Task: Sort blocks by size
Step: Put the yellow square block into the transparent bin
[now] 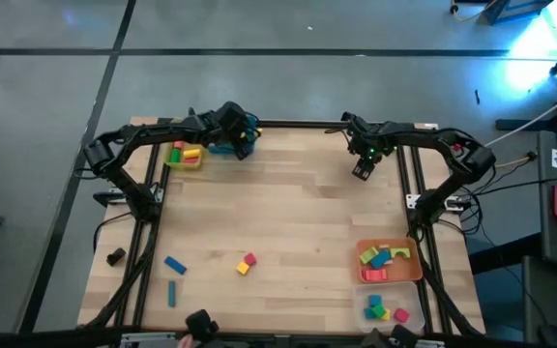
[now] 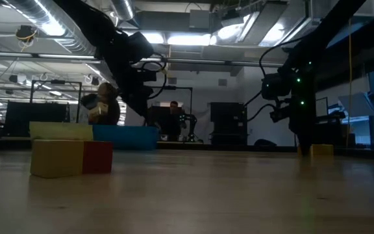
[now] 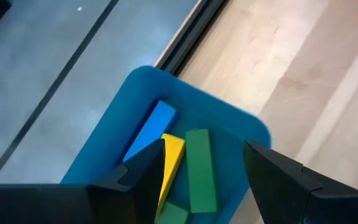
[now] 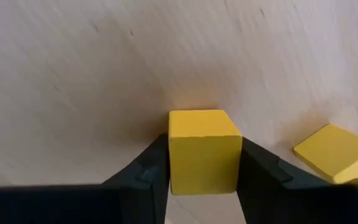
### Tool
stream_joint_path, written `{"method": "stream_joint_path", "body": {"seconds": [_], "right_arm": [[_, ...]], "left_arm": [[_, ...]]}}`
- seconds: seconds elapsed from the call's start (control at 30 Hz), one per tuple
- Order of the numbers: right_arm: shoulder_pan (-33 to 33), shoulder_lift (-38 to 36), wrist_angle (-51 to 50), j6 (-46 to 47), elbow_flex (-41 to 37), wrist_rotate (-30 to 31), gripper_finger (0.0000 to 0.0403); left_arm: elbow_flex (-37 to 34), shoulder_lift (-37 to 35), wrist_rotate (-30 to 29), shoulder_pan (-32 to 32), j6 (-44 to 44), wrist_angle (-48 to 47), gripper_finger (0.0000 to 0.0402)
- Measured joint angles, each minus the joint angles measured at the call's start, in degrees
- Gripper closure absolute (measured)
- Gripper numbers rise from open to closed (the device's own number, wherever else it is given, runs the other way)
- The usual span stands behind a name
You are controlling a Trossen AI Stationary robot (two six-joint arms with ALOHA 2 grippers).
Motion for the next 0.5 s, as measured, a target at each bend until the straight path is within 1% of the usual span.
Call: {"method": "stream_joint_path", "body": {"seconds": [0.07, 0.17, 0.33, 0.5], "right_arm": [[0.43, 0.05, -0.97, 0.09, 0.44, -1.05, 0.0265], [1.50, 0.09, -4.72, 0.53, 2.85, -4.36, 0.0265], [5.49, 0.09, -12.49, 3.64, 9.70, -13.50, 0.0265], [12.00, 0.09, -19.06, 9.72, 17.69, -25.18, 0.0265]], "left_arm": [[-0.02, 0.00, 0.10, -0.52, 1.51, 0.76, 0.0202], [-0.02, -0.23, 0.16, -1.59, 3.07, 2.14, 0.0202], [-0.07, -0.55, 0.15, -3.73, 4.09, 5.12, 0.0202], [-0.07, -0.59, 0.15, -5.53, 4.03, 5.37, 0.0202]]}}
